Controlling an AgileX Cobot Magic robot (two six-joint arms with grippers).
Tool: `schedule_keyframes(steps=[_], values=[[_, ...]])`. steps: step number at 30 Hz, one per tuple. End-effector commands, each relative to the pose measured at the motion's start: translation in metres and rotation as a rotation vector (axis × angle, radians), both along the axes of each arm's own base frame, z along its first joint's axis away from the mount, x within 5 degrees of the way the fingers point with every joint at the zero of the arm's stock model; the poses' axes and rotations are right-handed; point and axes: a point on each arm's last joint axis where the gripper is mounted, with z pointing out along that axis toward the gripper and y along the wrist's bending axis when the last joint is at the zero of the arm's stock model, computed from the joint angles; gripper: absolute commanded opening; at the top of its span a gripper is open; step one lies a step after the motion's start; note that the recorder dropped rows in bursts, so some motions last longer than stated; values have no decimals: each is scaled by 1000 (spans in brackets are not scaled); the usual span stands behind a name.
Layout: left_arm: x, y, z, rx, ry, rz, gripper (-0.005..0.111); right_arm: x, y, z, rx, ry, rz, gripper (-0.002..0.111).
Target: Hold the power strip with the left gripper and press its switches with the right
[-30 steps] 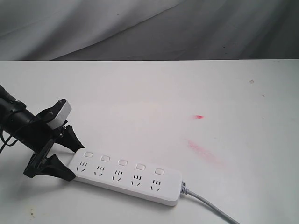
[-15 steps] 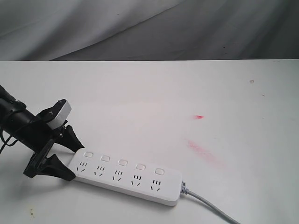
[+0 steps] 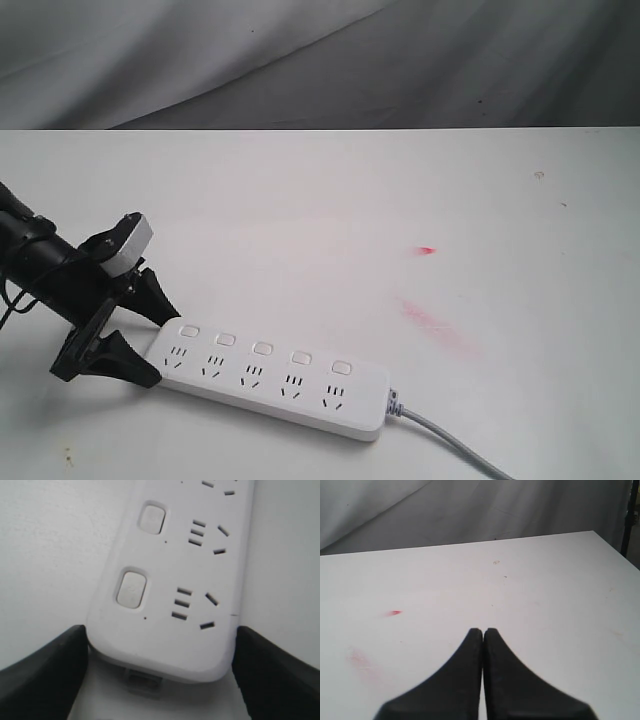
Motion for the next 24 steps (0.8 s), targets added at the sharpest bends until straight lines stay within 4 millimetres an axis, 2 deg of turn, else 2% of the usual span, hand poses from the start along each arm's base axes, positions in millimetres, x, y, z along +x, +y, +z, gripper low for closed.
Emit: schedule_keyframes(steps=[1, 24], values=[[-3, 2, -8, 53, 8, -11, 64, 0, -1, -1, -5, -2, -9, 0], [-1, 1, -7, 36, 8, 10, 64, 0, -1, -1, -5, -2, -9, 0]])
